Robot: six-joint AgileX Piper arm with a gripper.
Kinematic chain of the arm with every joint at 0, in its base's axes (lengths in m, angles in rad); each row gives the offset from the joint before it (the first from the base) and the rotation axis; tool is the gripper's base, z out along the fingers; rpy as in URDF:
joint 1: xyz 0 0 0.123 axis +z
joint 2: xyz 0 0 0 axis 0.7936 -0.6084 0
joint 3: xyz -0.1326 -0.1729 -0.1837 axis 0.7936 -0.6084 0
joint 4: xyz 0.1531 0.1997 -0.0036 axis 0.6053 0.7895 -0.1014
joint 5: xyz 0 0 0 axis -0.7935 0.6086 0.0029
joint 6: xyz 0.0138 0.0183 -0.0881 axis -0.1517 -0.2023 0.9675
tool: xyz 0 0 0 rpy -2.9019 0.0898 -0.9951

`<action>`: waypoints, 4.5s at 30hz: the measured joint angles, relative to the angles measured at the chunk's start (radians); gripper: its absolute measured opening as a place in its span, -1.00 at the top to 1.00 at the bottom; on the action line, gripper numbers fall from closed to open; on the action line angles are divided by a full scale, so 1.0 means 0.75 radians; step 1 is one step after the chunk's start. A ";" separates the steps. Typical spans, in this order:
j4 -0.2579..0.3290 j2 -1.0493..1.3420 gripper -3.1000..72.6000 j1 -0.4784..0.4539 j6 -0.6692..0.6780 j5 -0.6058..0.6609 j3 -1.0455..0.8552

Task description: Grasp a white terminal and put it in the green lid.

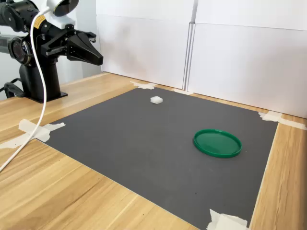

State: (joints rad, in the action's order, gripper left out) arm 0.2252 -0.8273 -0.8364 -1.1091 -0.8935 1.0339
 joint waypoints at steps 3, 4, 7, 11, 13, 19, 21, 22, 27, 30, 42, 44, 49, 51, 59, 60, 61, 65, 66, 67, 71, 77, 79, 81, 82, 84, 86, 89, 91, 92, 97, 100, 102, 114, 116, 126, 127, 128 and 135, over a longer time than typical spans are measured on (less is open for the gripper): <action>0.000 0.000 0.98 0.000 0.000 0.000 0.000; 0.000 0.000 0.98 0.000 0.000 0.000 0.000; 0.000 0.000 0.98 0.000 0.001 0.000 0.000; 0.000 0.000 0.98 0.000 0.001 0.000 0.000; 0.000 0.000 0.98 0.000 0.001 0.000 0.000; 0.000 -0.010 0.98 0.000 0.001 0.003 0.000; 0.000 -0.036 0.98 0.000 0.001 0.006 0.001; 0.000 -0.055 0.98 0.000 0.001 0.013 0.004; 0.000 -0.176 0.98 0.000 0.001 0.096 0.057; 0.004 -0.296 0.98 0.000 0.001 0.118 0.140; 0.014 -0.814 0.98 0.000 0.000 0.131 0.503; 0.020 -0.867 0.98 0.000 0.000 0.153 0.559; 0.022 -0.994 0.98 0.000 0.047 0.228 0.666; 0.022 -1.032 0.98 0.000 0.087 0.257 0.693; -0.037 -1.203 0.98 0.164 0.334 0.421 0.801; -0.054 -1.228 0.98 0.199 0.365 0.448 0.815; -0.071 -1.253 0.98 0.232 0.392 0.475 0.830; -0.109 -1.338 0.98 0.339 0.446 0.556 0.888; -0.110 -1.358 0.98 0.363 0.449 0.567 0.904; -0.109 -1.378 0.98 0.388 0.453 0.568 0.921; -0.111 -1.457 0.98 0.495 0.458 0.578 1.009; -0.122 -1.555 0.98 0.568 0.532 0.735 1.162; -0.124 -1.581 0.98 0.568 0.611 0.779 1.198; -0.125 -1.601 0.97 0.568 0.724 0.809 1.215; -0.127 -1.615 0.96 0.568 0.805 0.830 1.222; -0.128 -1.638 0.93 0.568 0.921 0.866 1.223; -0.126 -1.653 0.87 0.568 0.986 0.896 1.223; -0.107 -1.665 0.69 0.568 1.060 0.937 1.223; -0.096 -1.671 0.50 0.568 1.097 0.961 1.223; -0.093 -1.675 0.38 0.568 1.106 0.961 1.223; -0.093 -1.706 -0.28 0.568 1.121 0.956 1.224; -0.090 -1.729 -0.58 0.568 1.127 0.954 1.224; -0.086 -1.748 -0.71 0.568 1.128 0.947 1.224; -0.087 -1.938 -0.79 0.568 1.135 0.780 1.224; -0.087 -1.966 -0.79 0.568 1.136 0.755 1.224; -0.081 -2.039 -0.79 0.568 1.205 0.599 1.134; -0.078 -2.039 -0.79 0.568 1.211 0.588 1.126; -0.071 -2.039 -0.79 0.568 1.221 0.580 1.119; -0.022 -2.039 -0.79 0.568 1.255 0.557 1.106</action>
State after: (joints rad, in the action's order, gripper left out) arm 0.2090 -2.3564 -0.4101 -0.1677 -0.4758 1.8631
